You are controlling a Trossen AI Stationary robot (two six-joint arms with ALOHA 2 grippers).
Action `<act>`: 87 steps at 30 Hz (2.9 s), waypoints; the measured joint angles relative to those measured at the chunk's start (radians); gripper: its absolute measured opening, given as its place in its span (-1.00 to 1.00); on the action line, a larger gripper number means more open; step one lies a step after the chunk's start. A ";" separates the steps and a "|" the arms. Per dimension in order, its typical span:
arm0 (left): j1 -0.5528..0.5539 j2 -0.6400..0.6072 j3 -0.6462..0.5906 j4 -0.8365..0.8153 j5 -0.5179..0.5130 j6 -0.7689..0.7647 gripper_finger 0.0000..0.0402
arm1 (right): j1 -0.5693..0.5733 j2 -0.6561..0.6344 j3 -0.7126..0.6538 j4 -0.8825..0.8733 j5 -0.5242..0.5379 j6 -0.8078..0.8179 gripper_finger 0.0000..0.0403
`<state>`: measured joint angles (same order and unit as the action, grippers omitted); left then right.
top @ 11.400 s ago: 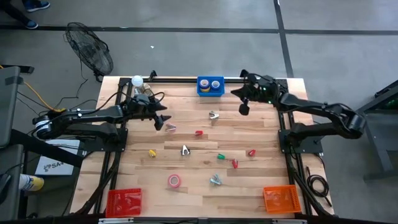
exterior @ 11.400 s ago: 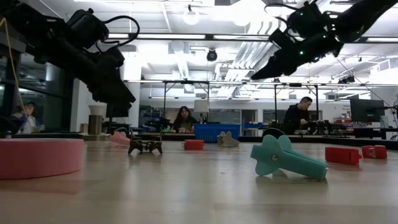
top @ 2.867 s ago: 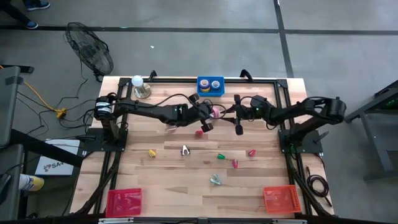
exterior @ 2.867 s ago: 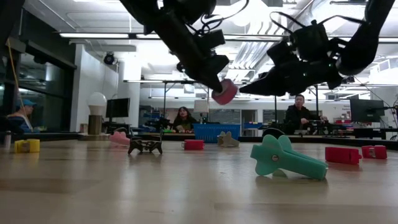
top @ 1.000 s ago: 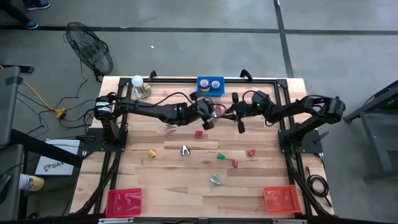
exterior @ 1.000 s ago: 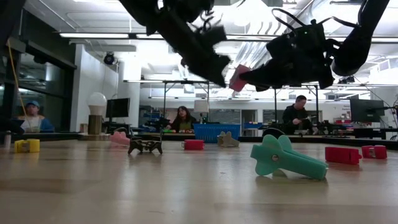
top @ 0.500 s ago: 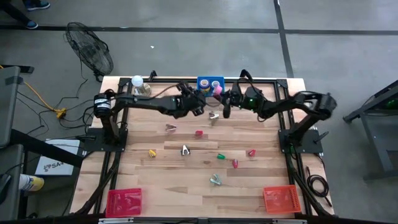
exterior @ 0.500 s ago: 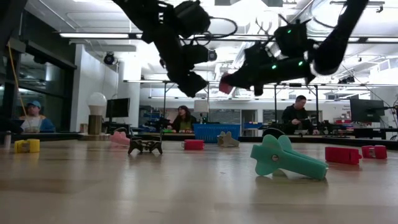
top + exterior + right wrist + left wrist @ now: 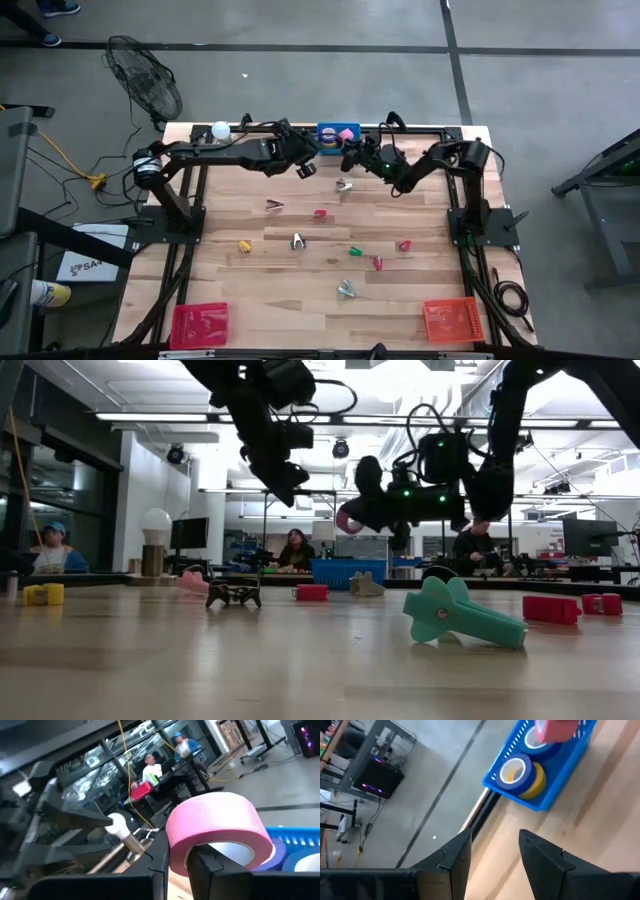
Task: Pick and place Stapler, Stapler remover, tape
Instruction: Put the pink tape into the blue bin
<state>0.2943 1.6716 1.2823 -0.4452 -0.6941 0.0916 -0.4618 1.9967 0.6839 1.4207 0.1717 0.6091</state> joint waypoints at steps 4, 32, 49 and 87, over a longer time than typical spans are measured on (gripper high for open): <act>0.000 -0.020 -0.001 -0.051 0.004 -0.035 -0.20 | 0.009 0.015 0.036 -0.029 0.040 0.036 -0.84; -0.013 -0.072 -0.001 -0.143 -0.004 -0.103 -0.20 | 0.074 0.015 0.234 -0.598 0.390 0.012 -0.82; -0.013 -0.072 -0.001 -0.180 -0.003 -0.123 -0.20 | 0.013 0.015 0.233 -0.615 0.192 0.012 -0.30; -0.013 -0.232 -0.001 -0.277 -0.014 -0.139 -0.20 | 0.120 0.014 0.233 -0.626 0.604 0.228 0.05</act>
<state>0.2813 1.4395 1.2808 -0.7221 -0.7082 -0.0477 -0.3421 2.0106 0.9169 0.7948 0.7755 0.8373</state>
